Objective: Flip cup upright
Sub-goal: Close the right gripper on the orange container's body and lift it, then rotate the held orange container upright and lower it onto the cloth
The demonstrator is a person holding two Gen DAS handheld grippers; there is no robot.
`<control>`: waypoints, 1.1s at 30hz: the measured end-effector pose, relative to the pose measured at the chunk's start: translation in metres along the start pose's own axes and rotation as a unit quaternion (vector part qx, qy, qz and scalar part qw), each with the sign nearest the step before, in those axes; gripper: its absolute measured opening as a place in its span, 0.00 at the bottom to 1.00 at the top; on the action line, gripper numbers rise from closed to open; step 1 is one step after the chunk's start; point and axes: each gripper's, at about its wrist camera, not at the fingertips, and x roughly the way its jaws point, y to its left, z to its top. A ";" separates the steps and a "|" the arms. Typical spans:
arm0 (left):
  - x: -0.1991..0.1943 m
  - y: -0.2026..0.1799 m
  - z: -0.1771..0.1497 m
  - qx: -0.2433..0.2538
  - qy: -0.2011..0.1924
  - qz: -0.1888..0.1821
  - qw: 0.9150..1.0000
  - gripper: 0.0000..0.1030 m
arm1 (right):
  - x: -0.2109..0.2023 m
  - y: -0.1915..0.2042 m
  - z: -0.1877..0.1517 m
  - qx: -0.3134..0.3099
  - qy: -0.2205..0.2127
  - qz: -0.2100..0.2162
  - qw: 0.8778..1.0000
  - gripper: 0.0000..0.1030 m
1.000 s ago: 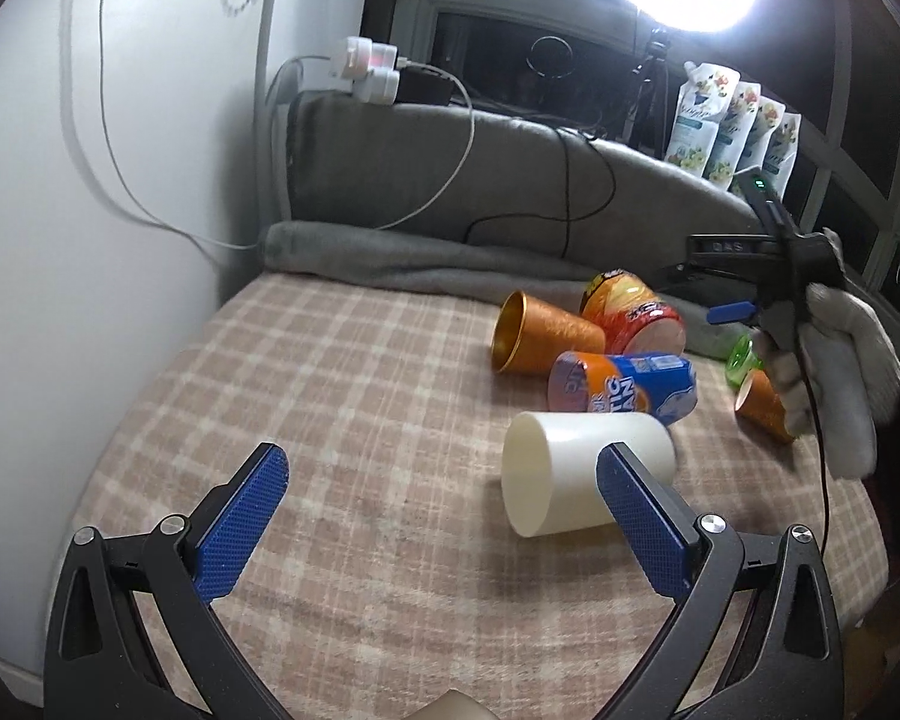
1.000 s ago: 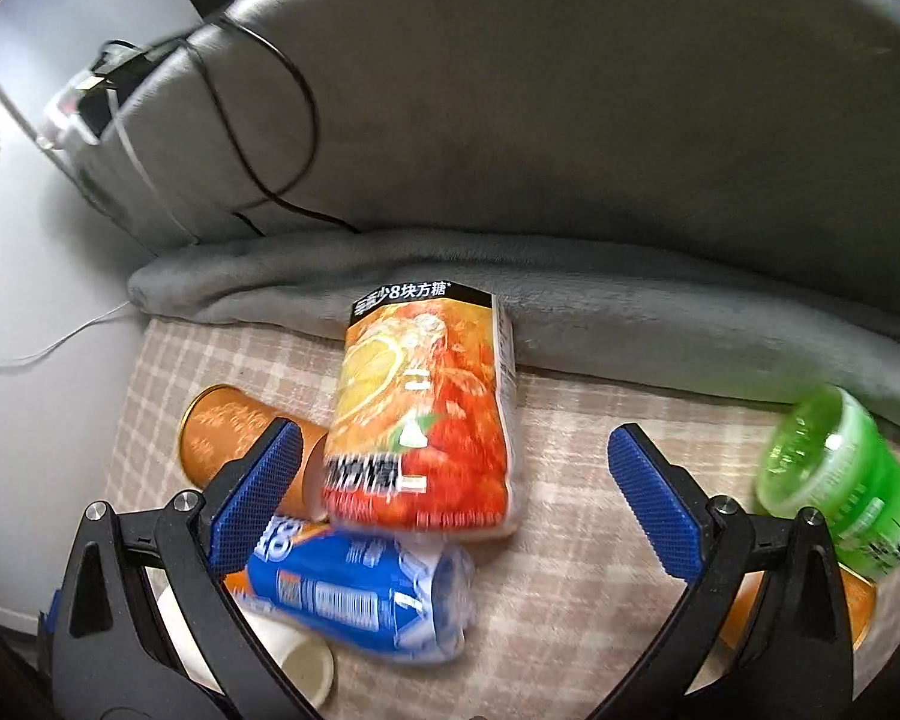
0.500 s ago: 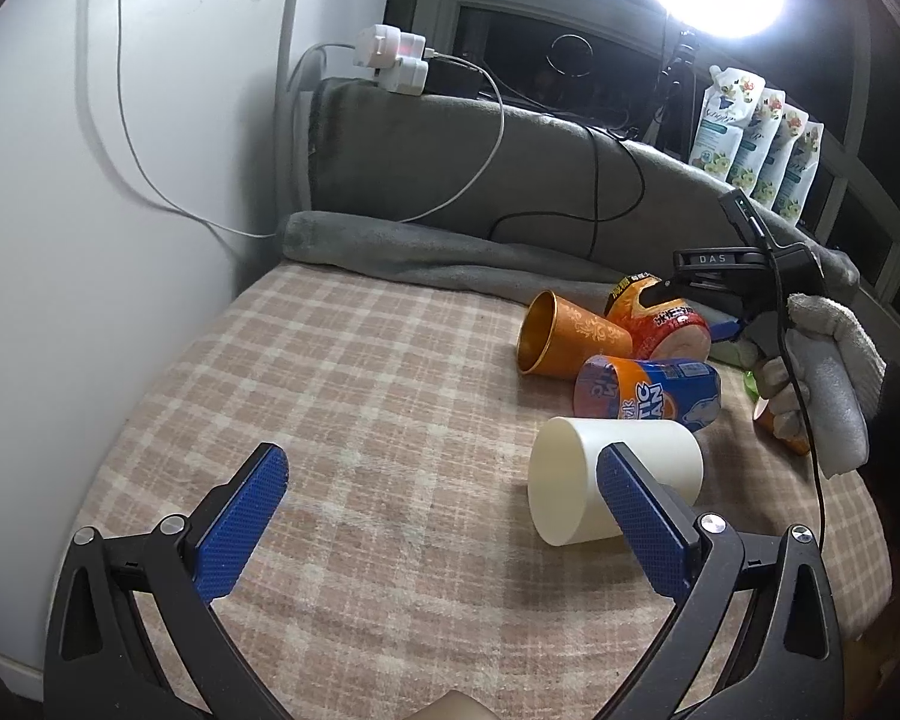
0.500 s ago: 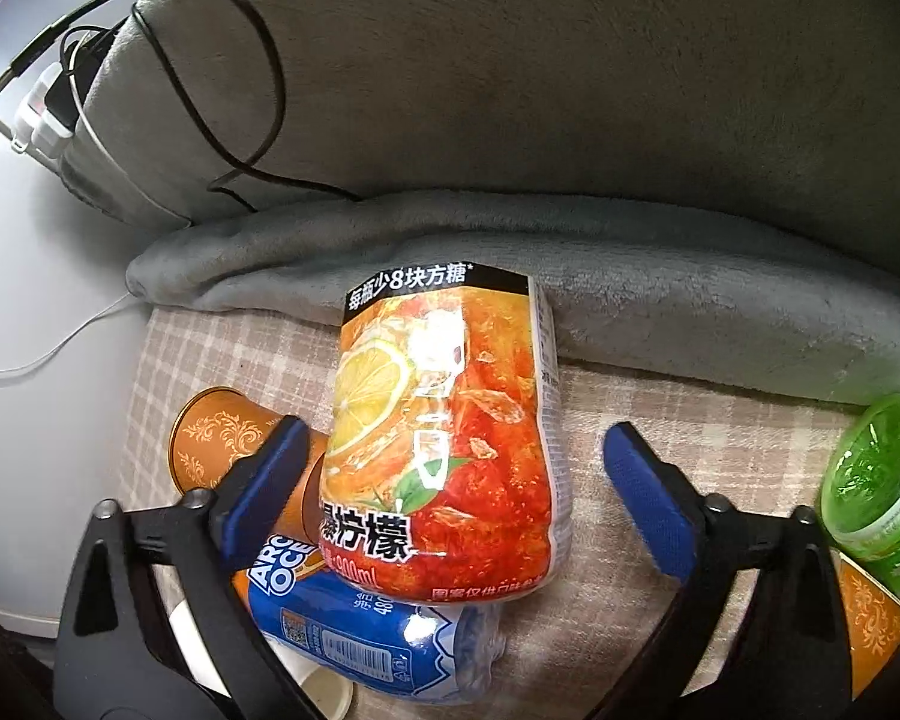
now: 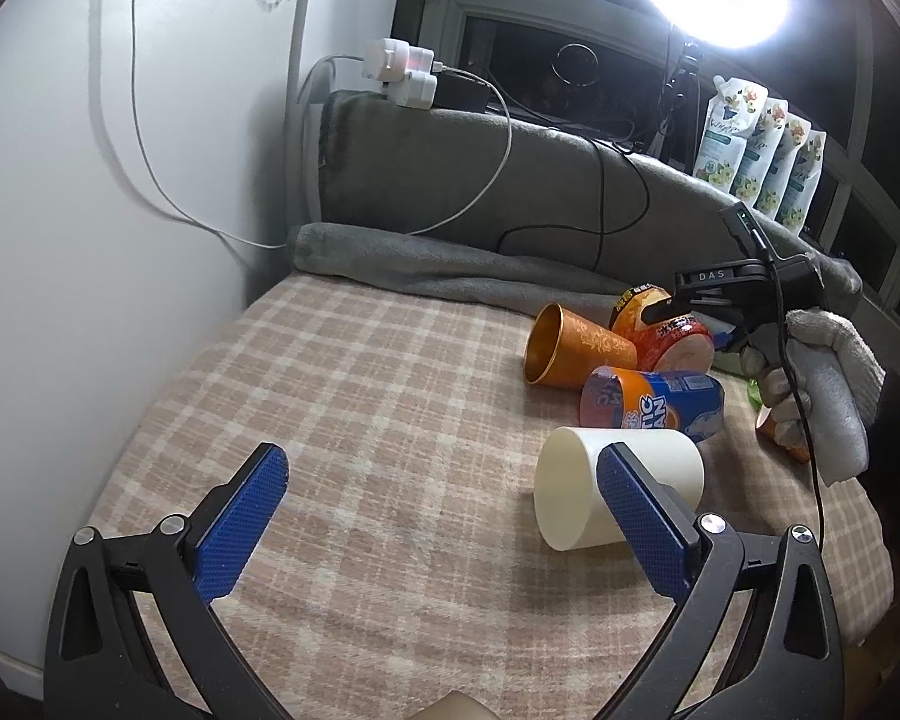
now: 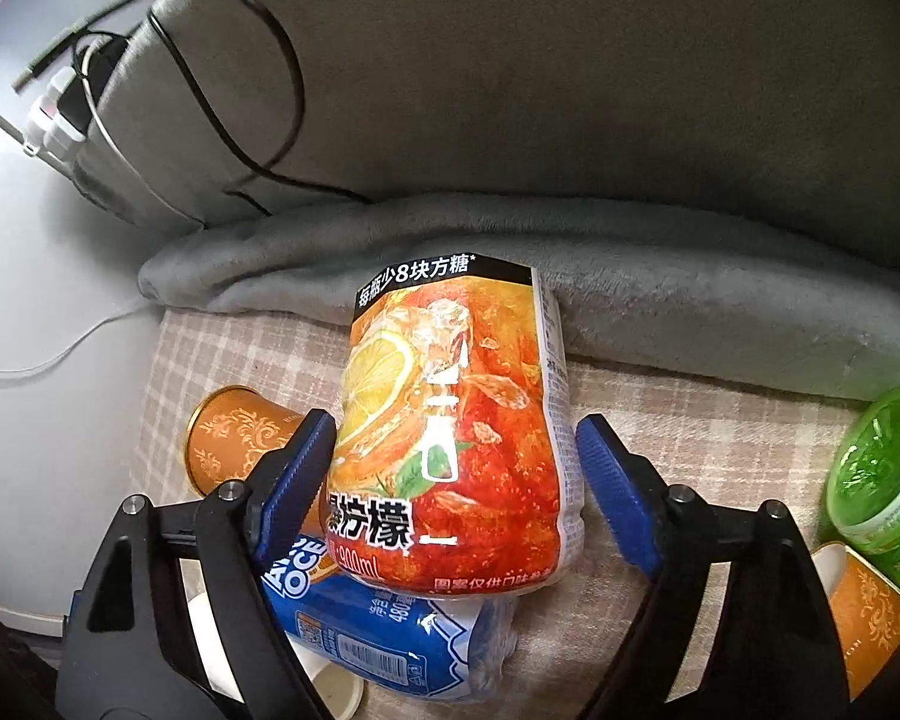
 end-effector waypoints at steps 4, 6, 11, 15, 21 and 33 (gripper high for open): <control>-0.002 0.001 0.000 0.000 -0.002 0.002 1.000 0.99 | -0.020 -0.005 -0.001 -0.004 -0.021 0.001 1.000 0.82; -0.003 -0.001 0.000 0.001 -0.003 0.002 1.000 0.99 | -0.033 -0.005 -0.002 -0.006 -0.034 0.003 0.999 0.82; -0.008 -0.007 0.001 0.010 -0.007 -0.001 1.000 0.99 | -0.070 -0.001 -0.006 -0.015 -0.067 0.004 0.998 0.82; -0.013 -0.015 0.003 0.020 -0.013 -0.007 1.000 0.99 | -0.107 0.003 -0.019 -0.027 -0.096 0.013 0.995 0.82; -0.023 -0.032 0.004 0.039 -0.023 -0.021 0.999 0.99 | -0.147 0.012 -0.063 -0.054 -0.110 0.022 0.992 0.82; -0.026 -0.080 -0.004 0.072 0.010 -0.097 0.993 0.99 | -0.103 -0.016 -0.157 -0.002 -0.024 0.056 0.998 0.82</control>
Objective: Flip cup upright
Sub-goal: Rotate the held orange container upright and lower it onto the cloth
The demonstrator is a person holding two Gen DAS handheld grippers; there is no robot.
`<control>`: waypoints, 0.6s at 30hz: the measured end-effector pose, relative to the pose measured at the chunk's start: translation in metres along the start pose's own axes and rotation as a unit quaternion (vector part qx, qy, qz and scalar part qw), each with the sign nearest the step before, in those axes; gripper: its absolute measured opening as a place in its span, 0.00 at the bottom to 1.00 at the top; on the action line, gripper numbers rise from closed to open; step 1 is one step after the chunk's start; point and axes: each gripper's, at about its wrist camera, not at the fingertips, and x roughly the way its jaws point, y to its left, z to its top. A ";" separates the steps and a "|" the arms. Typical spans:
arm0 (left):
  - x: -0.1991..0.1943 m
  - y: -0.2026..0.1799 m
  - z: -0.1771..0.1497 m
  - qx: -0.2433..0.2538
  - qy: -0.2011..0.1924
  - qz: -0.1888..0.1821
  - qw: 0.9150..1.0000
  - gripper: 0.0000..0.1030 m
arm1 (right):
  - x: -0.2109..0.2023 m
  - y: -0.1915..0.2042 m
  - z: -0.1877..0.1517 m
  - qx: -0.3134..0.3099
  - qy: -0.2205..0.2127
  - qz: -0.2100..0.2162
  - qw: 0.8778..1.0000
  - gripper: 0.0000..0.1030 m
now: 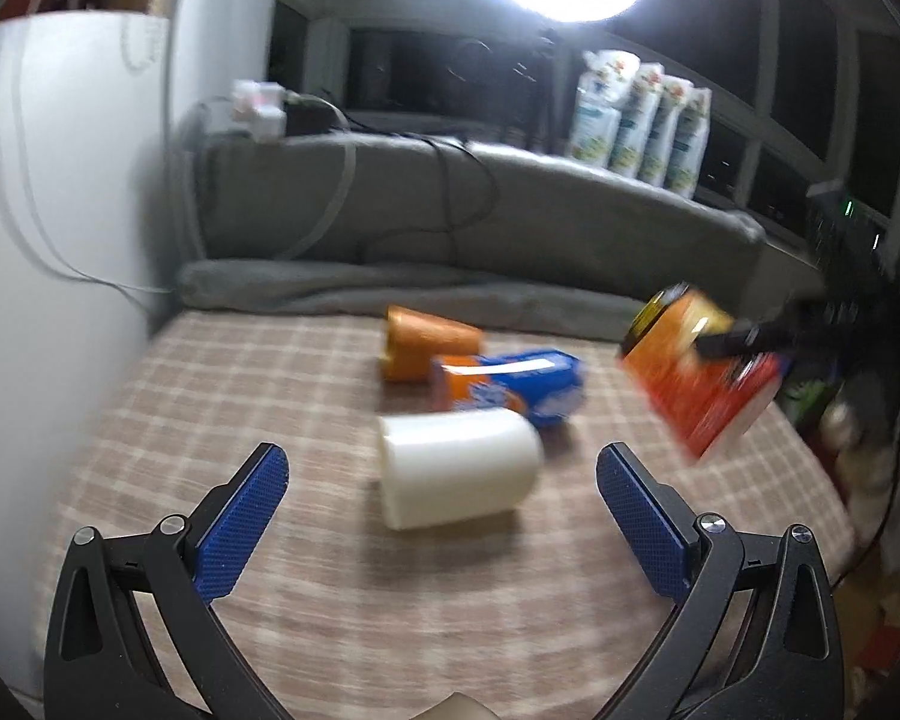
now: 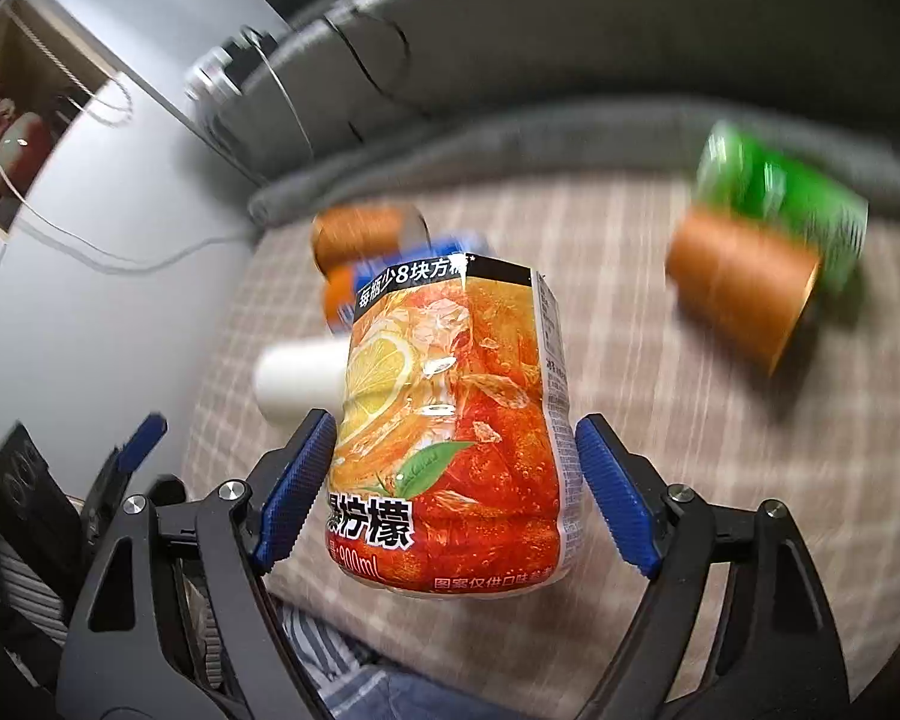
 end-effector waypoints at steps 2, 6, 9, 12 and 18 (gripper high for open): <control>0.009 -0.006 0.000 -0.008 0.023 -0.029 0.999 0.99 | 0.015 -0.007 -0.010 0.015 0.016 0.005 1.000 0.82; 0.032 -0.019 -0.001 -0.032 0.083 -0.093 0.992 0.99 | 0.034 -0.013 -0.018 0.029 0.034 0.009 0.999 0.83; 0.044 -0.031 -0.002 -0.037 0.109 -0.119 0.986 0.99 | 0.041 -0.019 -0.020 0.032 0.048 0.015 0.998 0.84; 0.053 -0.041 -0.003 -0.049 0.130 -0.141 0.980 0.99 | 0.036 -0.024 -0.021 0.035 0.047 0.028 0.998 0.85; 0.075 -0.046 -0.003 -0.079 0.165 -0.155 0.971 0.98 | 0.005 -0.032 -0.027 0.031 0.008 0.014 0.999 0.87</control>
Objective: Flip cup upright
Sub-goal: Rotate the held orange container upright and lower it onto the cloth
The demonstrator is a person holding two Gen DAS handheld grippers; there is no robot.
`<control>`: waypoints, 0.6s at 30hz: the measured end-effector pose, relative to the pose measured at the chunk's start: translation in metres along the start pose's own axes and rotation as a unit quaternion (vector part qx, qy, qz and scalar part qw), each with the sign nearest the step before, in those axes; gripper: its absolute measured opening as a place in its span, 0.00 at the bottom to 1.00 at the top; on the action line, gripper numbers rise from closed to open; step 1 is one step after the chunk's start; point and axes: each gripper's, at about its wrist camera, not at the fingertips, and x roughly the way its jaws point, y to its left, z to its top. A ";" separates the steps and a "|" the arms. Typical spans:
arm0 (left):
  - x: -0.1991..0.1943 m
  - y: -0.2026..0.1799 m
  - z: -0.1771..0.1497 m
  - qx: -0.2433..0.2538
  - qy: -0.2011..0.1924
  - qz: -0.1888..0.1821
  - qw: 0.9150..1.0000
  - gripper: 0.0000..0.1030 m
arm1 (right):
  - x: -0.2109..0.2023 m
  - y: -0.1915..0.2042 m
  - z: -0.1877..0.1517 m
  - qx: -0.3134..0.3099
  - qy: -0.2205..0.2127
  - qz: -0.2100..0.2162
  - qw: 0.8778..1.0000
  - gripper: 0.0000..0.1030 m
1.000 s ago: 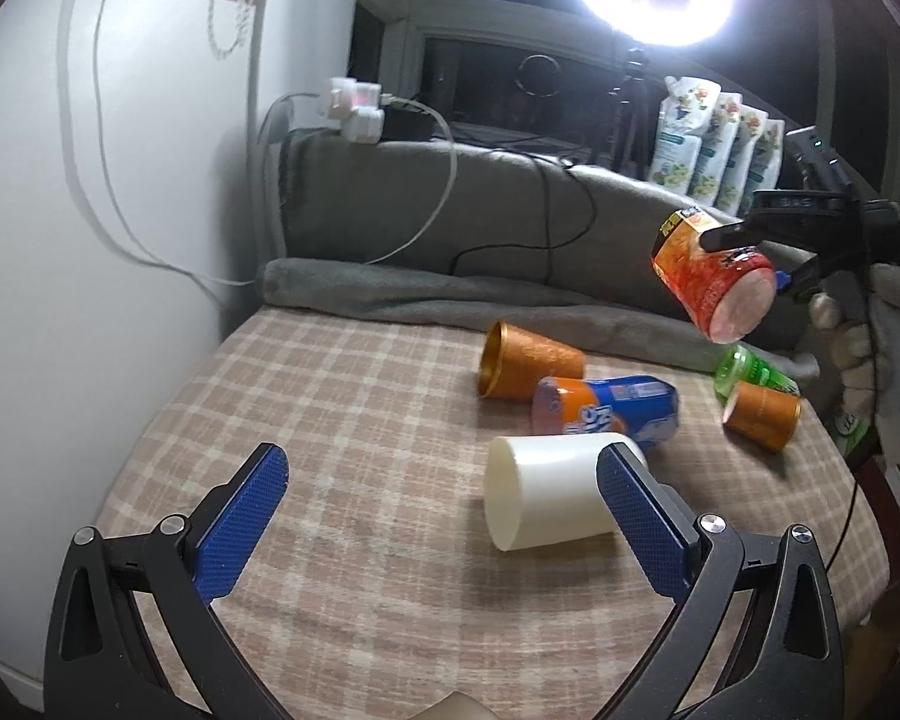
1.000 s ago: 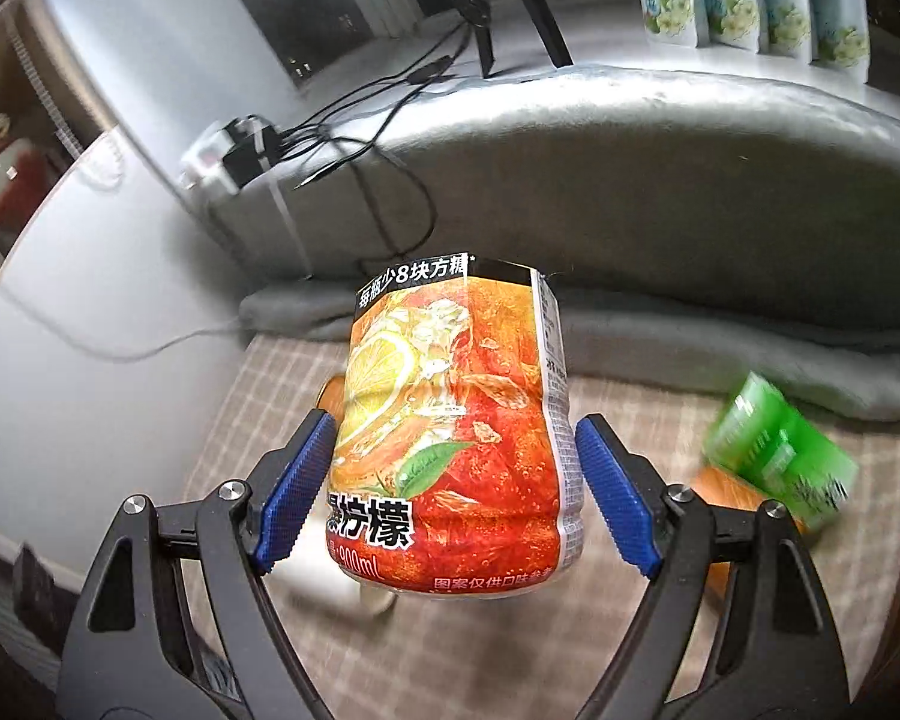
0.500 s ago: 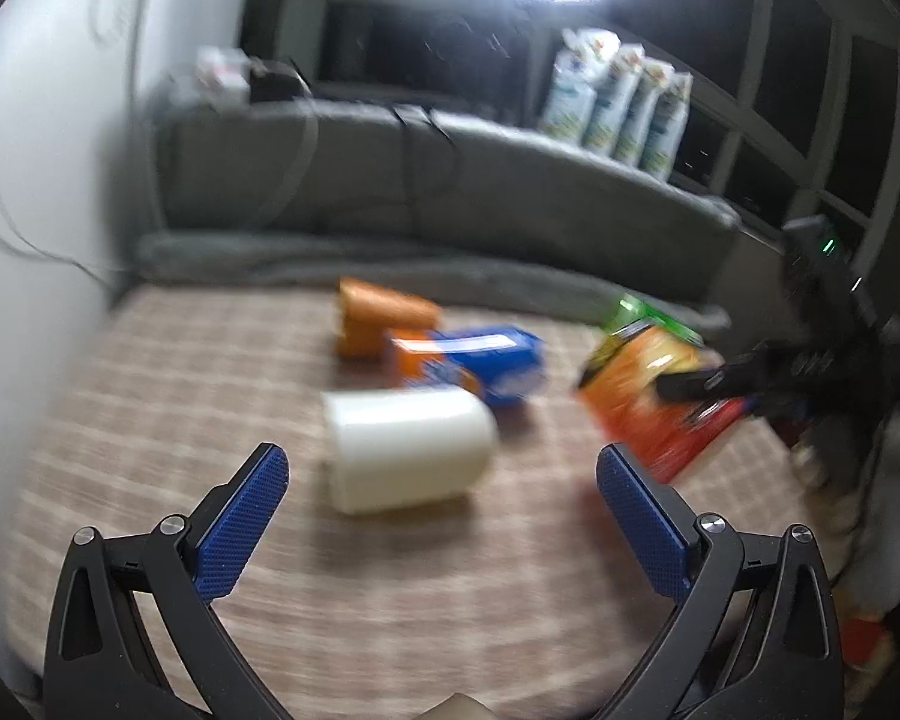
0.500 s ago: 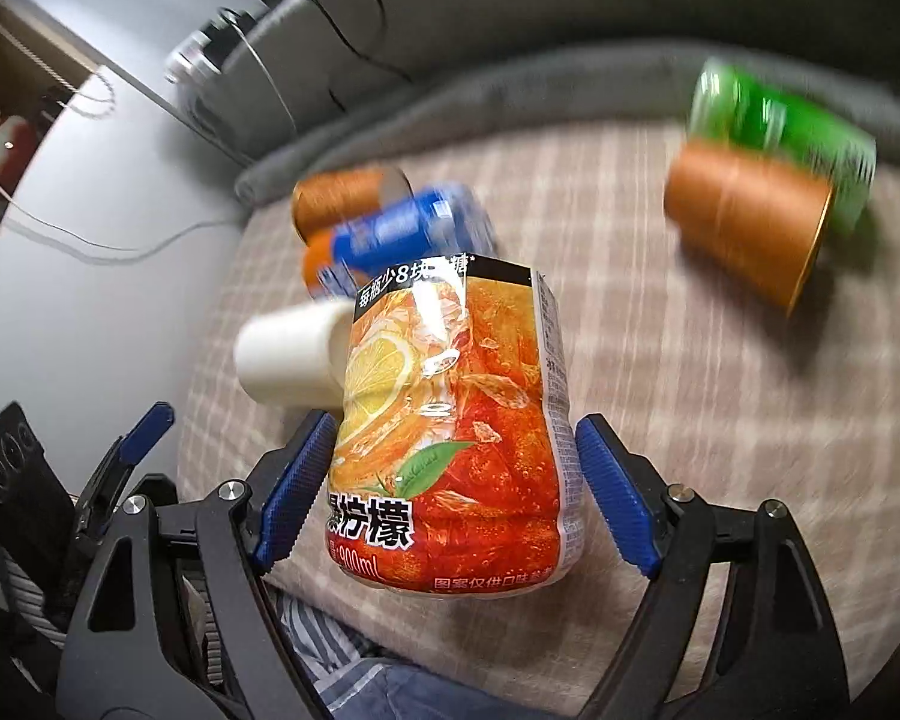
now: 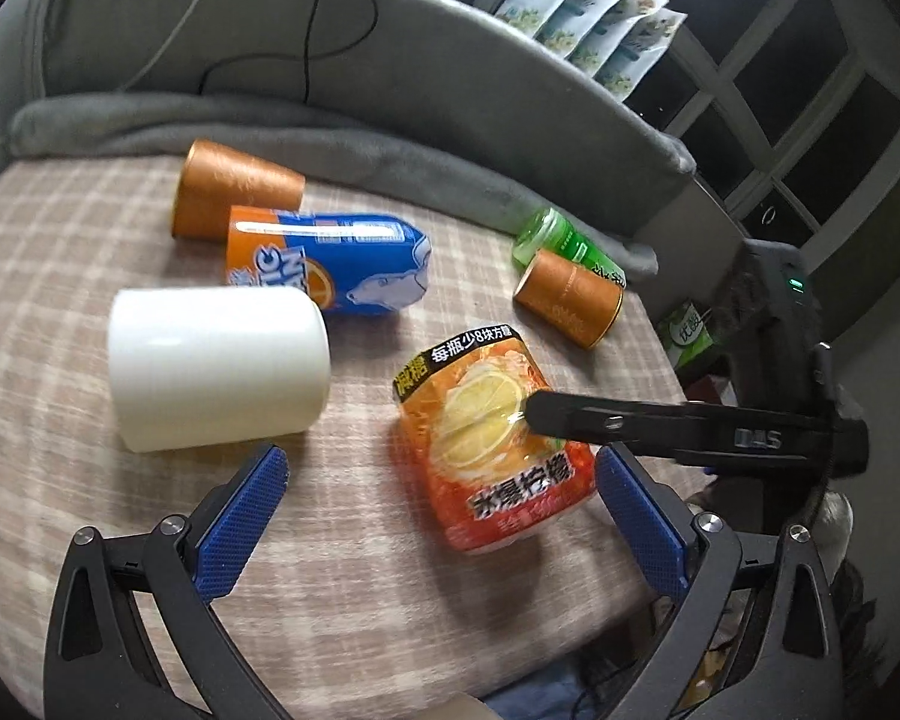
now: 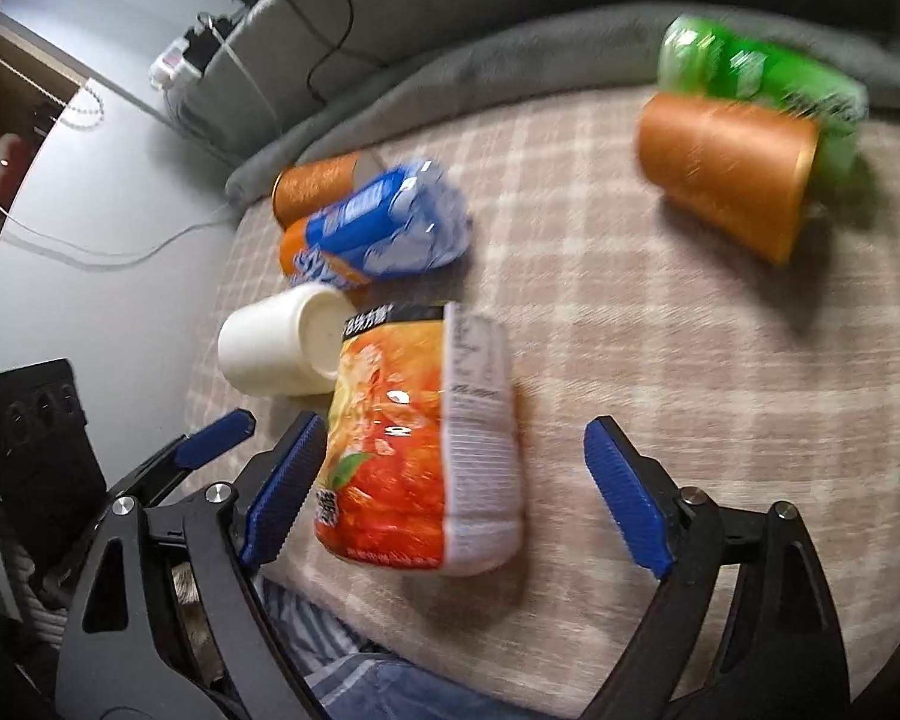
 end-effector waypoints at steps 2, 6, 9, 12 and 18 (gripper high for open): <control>0.006 0.003 0.002 -0.017 0.010 -0.006 1.000 0.98 | -0.013 -0.008 -0.004 0.006 -0.014 0.005 1.000 0.87; 0.018 0.005 0.006 -0.053 0.027 -0.014 0.998 0.98 | -0.039 -0.021 -0.017 0.014 -0.041 0.005 0.999 0.88; 0.027 0.007 0.009 -0.087 0.037 -0.022 0.995 0.98 | -0.054 -0.029 -0.029 0.021 -0.057 0.002 0.998 0.87; 0.035 0.004 0.012 -0.106 0.042 -0.023 0.993 0.98 | -0.069 -0.036 -0.043 0.022 -0.075 -0.008 0.997 0.87; 0.052 0.005 0.013 -0.135 0.056 -0.021 0.989 0.98 | -0.096 -0.042 -0.065 0.008 -0.110 -0.049 0.993 0.87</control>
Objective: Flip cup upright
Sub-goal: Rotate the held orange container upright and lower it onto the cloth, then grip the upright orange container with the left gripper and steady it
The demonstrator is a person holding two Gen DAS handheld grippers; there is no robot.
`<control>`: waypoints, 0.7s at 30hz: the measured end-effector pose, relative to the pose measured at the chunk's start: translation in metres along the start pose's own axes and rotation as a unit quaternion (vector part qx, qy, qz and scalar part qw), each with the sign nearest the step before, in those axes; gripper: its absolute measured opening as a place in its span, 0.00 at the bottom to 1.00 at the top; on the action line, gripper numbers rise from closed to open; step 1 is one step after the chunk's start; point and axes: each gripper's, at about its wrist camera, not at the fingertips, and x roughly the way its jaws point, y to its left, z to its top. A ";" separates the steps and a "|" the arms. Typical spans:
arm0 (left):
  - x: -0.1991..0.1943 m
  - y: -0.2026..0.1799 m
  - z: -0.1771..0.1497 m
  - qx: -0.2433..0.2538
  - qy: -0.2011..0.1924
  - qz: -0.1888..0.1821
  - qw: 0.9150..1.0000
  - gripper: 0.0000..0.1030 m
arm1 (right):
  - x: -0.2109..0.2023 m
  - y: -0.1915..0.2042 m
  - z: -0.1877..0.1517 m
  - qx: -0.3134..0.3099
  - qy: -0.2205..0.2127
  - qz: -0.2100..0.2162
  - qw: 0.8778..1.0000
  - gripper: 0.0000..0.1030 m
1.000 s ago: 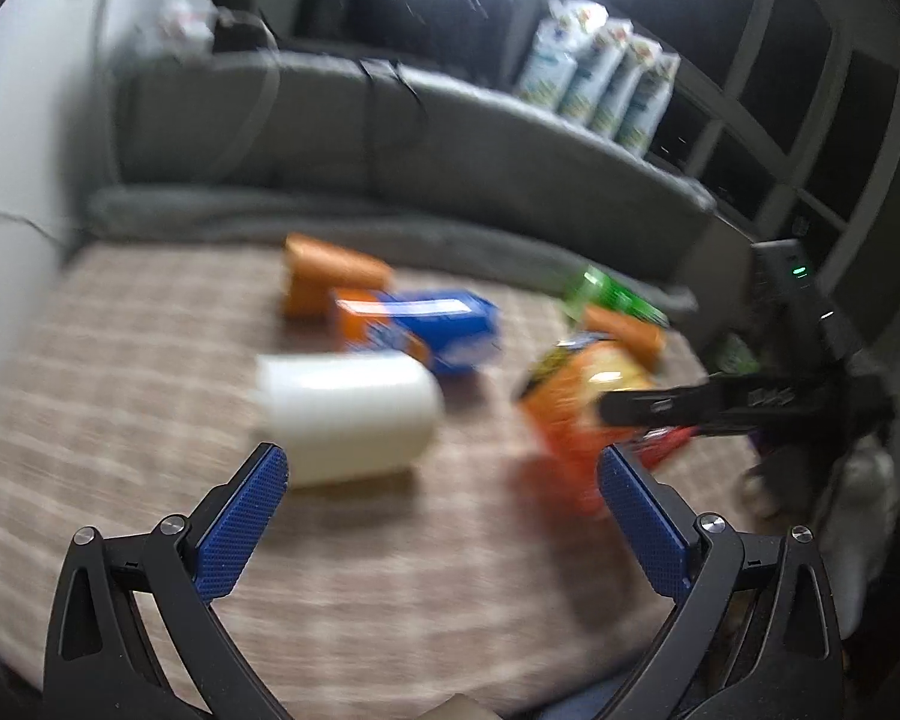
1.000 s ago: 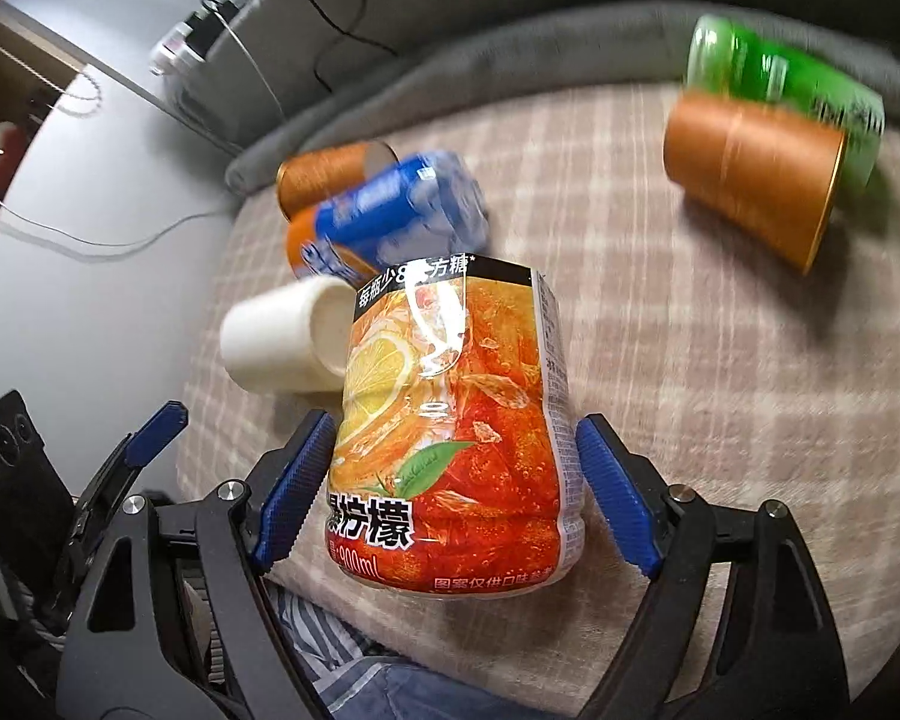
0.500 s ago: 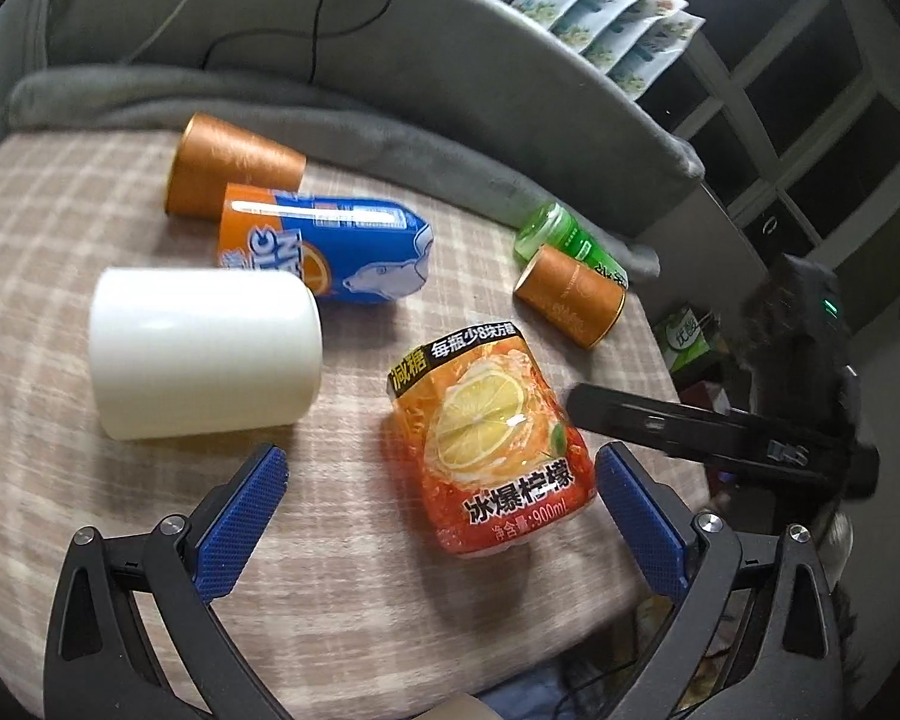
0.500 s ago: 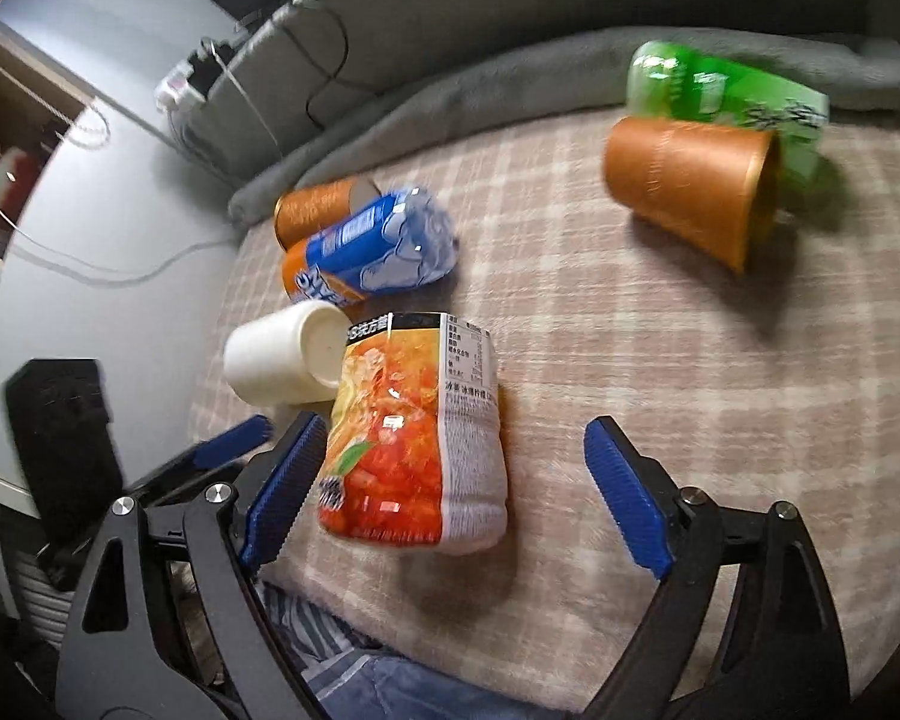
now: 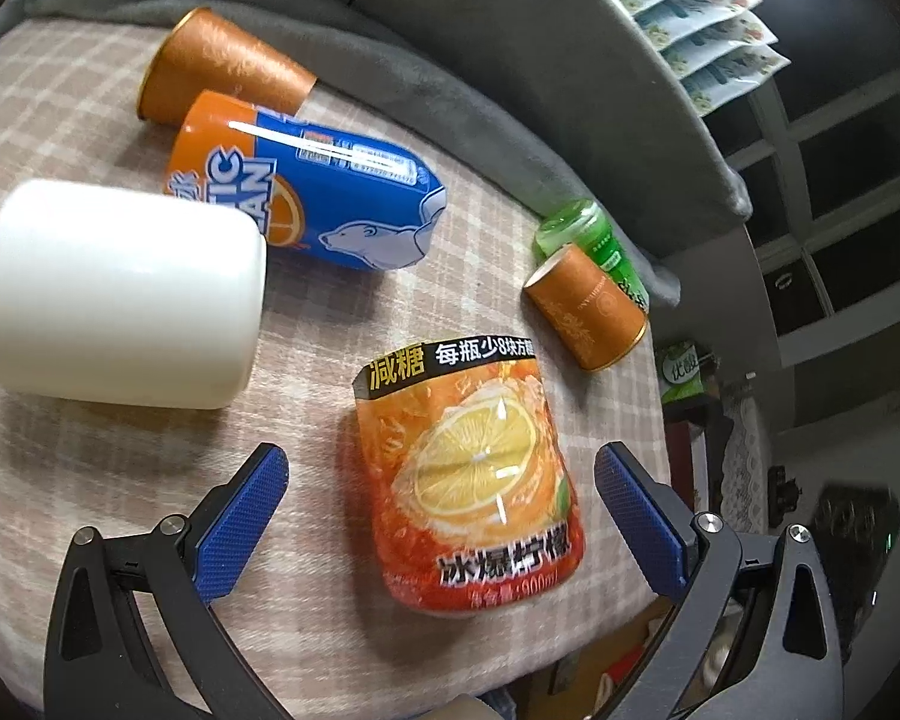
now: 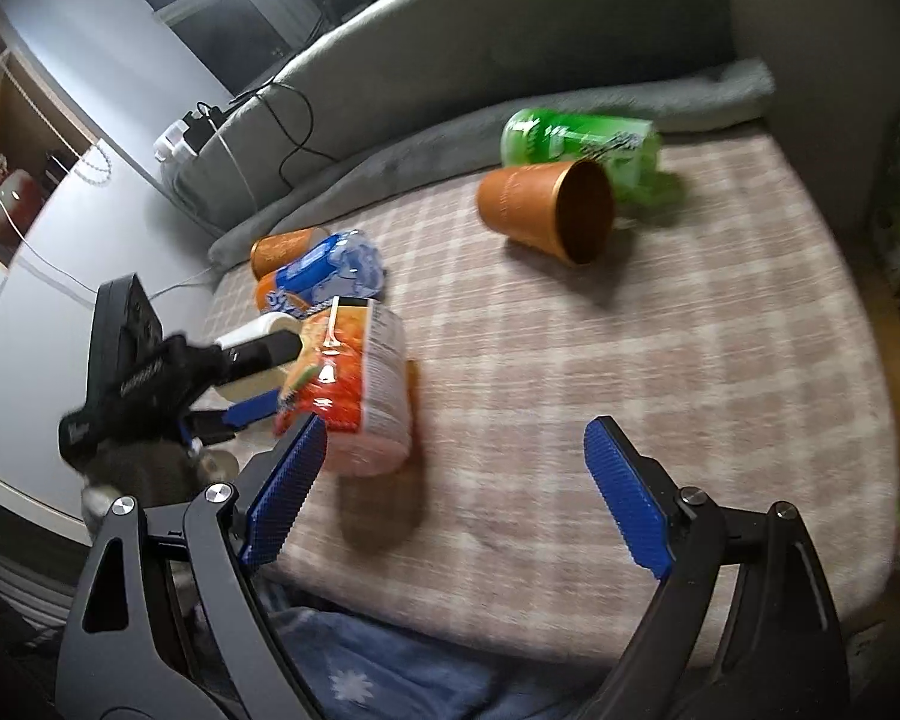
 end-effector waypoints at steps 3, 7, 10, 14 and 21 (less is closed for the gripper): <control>0.007 0.001 0.002 -0.010 0.005 -0.003 1.000 0.98 | -0.009 -0.003 -0.005 -0.005 -0.009 -0.008 1.000 0.88; 0.015 -0.002 0.004 -0.011 0.010 -0.001 1.000 0.94 | -0.015 -0.006 -0.010 -0.003 -0.015 -0.016 1.000 0.87; 0.023 -0.004 0.004 -0.010 0.021 0.004 1.000 0.90 | -0.016 -0.010 -0.013 0.002 -0.016 -0.016 1.000 0.87; 0.030 -0.005 0.004 -0.009 0.025 0.002 1.000 0.83 | -0.016 -0.017 -0.016 0.009 -0.016 -0.021 1.000 0.87; 0.029 -0.009 0.003 0.005 0.017 0.007 1.000 0.81 | -0.015 -0.025 -0.018 0.021 -0.017 -0.024 0.999 0.87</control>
